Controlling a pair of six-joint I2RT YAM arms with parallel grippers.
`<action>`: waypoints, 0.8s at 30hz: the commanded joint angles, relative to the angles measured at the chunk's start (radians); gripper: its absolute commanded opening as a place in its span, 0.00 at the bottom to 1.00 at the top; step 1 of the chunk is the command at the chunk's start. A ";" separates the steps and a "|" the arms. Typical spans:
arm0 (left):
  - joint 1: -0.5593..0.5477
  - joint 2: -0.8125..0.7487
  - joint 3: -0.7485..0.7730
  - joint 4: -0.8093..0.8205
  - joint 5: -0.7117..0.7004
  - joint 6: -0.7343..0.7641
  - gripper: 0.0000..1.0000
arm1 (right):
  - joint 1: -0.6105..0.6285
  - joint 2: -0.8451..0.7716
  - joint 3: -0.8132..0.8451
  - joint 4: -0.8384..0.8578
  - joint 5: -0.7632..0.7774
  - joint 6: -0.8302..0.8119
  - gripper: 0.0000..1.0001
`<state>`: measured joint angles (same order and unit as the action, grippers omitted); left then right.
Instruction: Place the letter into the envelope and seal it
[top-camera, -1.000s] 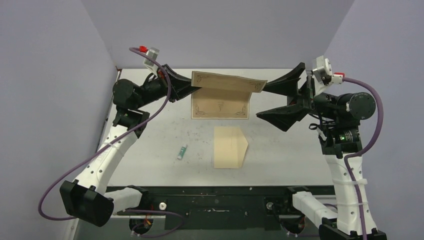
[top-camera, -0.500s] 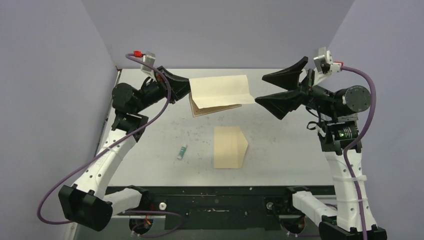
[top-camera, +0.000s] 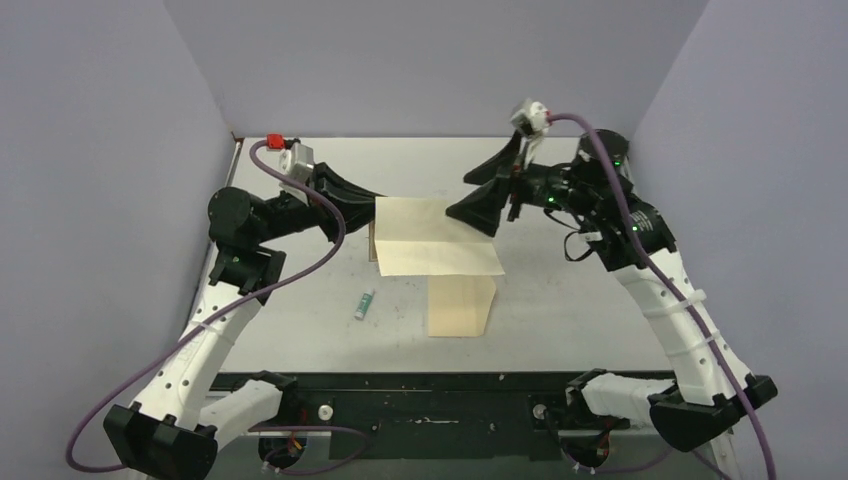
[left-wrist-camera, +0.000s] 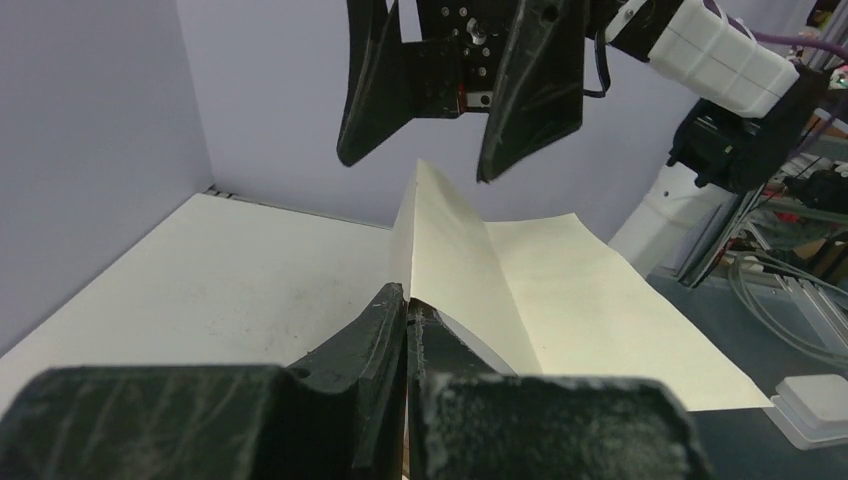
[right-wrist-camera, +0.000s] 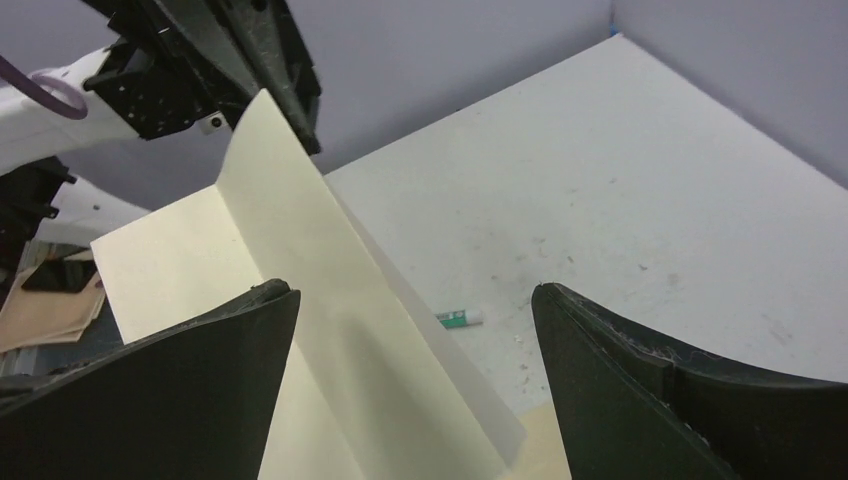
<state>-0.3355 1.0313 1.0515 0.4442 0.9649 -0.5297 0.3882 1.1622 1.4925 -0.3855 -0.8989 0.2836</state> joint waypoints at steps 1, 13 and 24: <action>0.005 -0.010 -0.005 -0.047 0.086 0.062 0.00 | 0.240 0.078 0.120 -0.250 0.206 -0.263 0.89; 0.023 0.007 -0.006 -0.124 0.242 0.084 0.00 | 0.347 0.182 0.222 -0.420 0.180 -0.404 0.65; 0.061 -0.009 -0.014 -0.117 0.318 0.071 0.00 | 0.345 0.252 0.296 -0.513 0.146 -0.407 0.45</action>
<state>-0.2836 1.0420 1.0363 0.3157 1.2343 -0.4622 0.7338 1.4094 1.7599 -0.8906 -0.7307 -0.1005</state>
